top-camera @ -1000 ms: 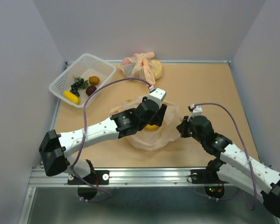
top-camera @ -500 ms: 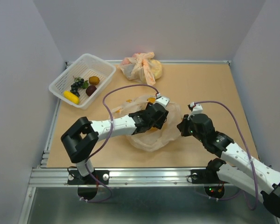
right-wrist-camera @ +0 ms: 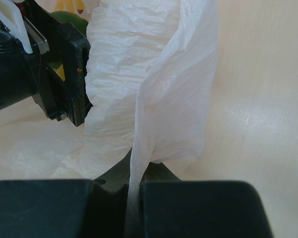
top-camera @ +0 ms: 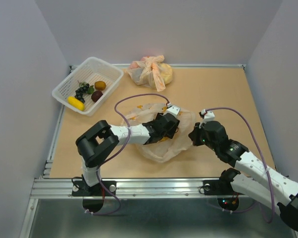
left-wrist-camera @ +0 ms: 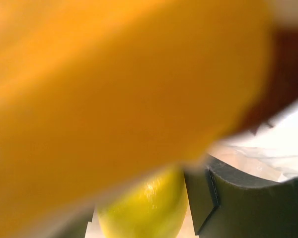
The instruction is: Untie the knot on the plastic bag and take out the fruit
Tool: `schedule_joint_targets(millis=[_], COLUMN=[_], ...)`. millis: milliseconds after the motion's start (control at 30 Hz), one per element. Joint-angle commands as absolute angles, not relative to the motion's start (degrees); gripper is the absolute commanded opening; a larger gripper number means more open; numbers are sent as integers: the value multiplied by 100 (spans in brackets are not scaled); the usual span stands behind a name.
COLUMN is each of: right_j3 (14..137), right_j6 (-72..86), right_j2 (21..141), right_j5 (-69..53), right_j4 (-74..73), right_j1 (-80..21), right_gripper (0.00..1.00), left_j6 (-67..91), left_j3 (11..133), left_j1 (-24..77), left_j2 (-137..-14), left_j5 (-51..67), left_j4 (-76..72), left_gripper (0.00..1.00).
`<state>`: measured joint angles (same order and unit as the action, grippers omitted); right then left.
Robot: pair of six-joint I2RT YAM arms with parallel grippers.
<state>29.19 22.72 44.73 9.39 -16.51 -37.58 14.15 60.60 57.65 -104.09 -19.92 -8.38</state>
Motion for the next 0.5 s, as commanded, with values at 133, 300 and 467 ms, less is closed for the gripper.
schedule_joint_targets(millis=[133, 300, 467], right_j3=[3208, 3199, 3173], right_j6=[2285, 2303, 2347], right_j2=[4412, 4368, 4316], right_j5=[905, 932, 914], right_j4=[-1652, -1652, -1652], right_j1=[-3779, -3779, -3779], right_gripper=[0, 1, 0], left_j6=[1819, 2021, 2153], left_j3=[5520, 5300, 5151], left_j1=[5801, 5810, 5871], left_j2=[-10248, -10064, -9740], left_j5=[-1697, -1652, -1704], left_j4=[-528, -466, -466], left_gripper=[73, 75, 55])
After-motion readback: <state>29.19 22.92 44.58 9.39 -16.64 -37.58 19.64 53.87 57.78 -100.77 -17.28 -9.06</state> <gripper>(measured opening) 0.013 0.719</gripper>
